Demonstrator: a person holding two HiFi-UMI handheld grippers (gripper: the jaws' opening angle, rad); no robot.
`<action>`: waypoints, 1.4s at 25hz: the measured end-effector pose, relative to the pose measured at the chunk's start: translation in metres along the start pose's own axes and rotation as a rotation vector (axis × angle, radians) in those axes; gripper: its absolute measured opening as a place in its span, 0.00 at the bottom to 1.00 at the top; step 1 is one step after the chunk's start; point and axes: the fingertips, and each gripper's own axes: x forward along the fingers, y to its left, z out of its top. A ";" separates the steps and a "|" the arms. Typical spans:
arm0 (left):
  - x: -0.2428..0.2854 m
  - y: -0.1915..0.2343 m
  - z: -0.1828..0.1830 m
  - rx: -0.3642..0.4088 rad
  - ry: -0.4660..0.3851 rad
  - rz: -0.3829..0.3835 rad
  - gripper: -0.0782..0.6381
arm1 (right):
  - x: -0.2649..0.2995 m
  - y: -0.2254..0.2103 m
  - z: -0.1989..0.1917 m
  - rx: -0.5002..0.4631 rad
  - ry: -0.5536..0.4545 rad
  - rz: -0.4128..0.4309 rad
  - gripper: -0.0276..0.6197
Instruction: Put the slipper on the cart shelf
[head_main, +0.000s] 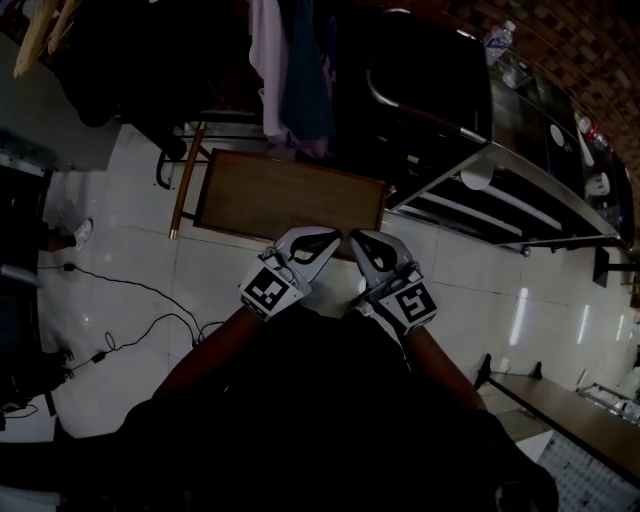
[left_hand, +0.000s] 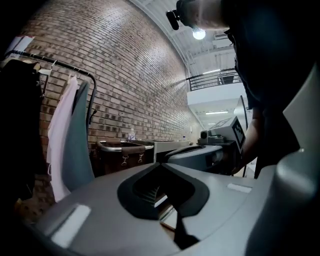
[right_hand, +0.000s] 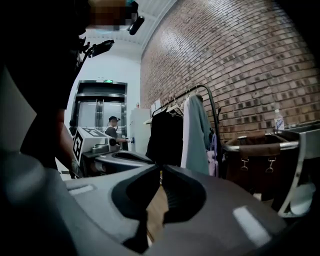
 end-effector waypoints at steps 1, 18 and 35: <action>-0.009 0.007 -0.005 -0.002 0.005 -0.006 0.11 | 0.009 0.006 -0.001 0.007 0.003 -0.013 0.05; -0.069 0.072 -0.008 -0.036 0.006 0.020 0.11 | 0.072 0.032 0.003 0.015 -0.007 -0.049 0.05; -0.037 0.033 0.002 -0.035 0.006 -0.016 0.11 | 0.033 0.022 0.012 0.012 -0.029 -0.052 0.05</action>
